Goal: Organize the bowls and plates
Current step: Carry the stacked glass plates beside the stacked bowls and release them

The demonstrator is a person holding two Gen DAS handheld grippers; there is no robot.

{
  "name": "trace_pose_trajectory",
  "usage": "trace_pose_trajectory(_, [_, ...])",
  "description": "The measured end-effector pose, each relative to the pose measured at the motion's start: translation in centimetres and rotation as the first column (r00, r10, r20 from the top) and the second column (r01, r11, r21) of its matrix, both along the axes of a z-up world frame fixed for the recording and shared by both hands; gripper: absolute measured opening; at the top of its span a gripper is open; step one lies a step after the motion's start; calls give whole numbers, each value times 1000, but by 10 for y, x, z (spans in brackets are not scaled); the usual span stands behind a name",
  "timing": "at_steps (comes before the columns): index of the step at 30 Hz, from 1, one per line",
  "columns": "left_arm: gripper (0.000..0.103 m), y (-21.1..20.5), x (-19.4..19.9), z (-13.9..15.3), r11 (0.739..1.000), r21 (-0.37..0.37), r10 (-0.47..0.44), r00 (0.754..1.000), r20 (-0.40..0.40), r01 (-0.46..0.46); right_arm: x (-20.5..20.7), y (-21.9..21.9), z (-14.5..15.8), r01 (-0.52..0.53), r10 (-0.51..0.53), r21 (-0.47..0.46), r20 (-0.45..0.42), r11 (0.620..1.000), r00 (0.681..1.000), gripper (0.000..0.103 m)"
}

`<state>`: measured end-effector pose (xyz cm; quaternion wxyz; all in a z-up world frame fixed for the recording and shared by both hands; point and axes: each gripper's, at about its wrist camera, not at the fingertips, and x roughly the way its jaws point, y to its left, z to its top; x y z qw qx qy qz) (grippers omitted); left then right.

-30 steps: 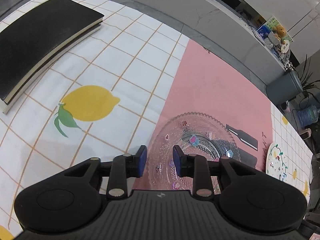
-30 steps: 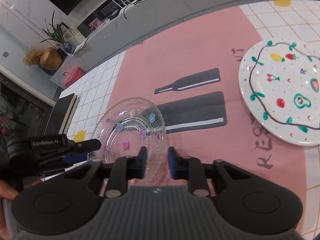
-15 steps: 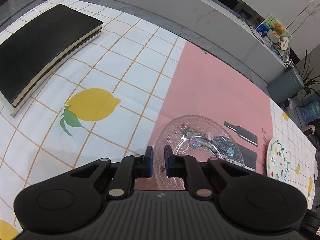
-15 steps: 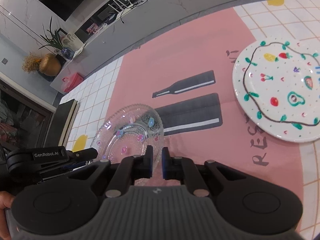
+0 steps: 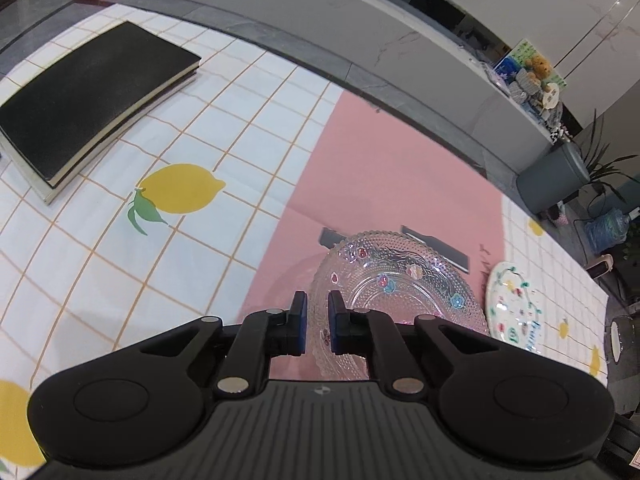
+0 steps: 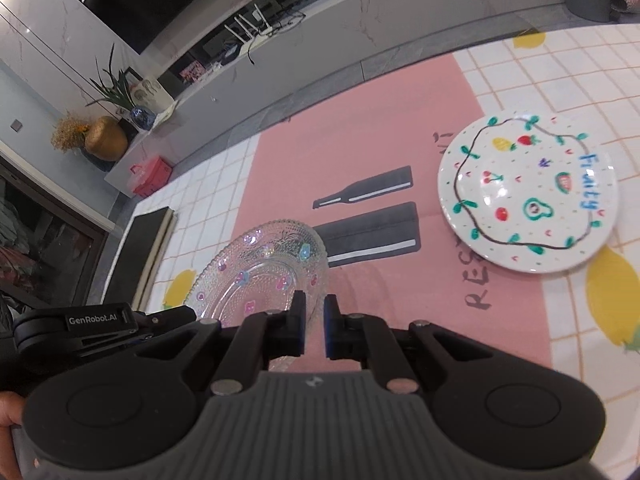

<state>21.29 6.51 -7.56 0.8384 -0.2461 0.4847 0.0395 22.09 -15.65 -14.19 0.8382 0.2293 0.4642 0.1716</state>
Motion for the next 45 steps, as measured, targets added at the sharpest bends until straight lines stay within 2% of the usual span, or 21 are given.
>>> trace_pose_trajectory(10, [11,-32,-50,26,1000,-20,-5,999,45,6,-60,-35,29,40,-41,19,38,999,998,6])
trace_pose_trajectory(17, [11,-59,-88,30,999,-25,-19,998,60,21,-108,-62,33,69,-70,25,42,997,997,6])
trace_pose_trajectory(31, [11,-88,-157,4,997,-61,-35,999,27,37,-180,-93,12,72,-72,1,17,997,997,6])
trace_pose_trajectory(38, [11,-90,-173,-10,996,-78,-41,999,2,41,-192,-98,-3,59,-59,0,6,998,998,6])
trace_pose_trajectory(45, [11,-90,-179,-27,997,-66,-45,998,-33,43,-193,-88,-13,30,-29,-59,9,998,1000,7])
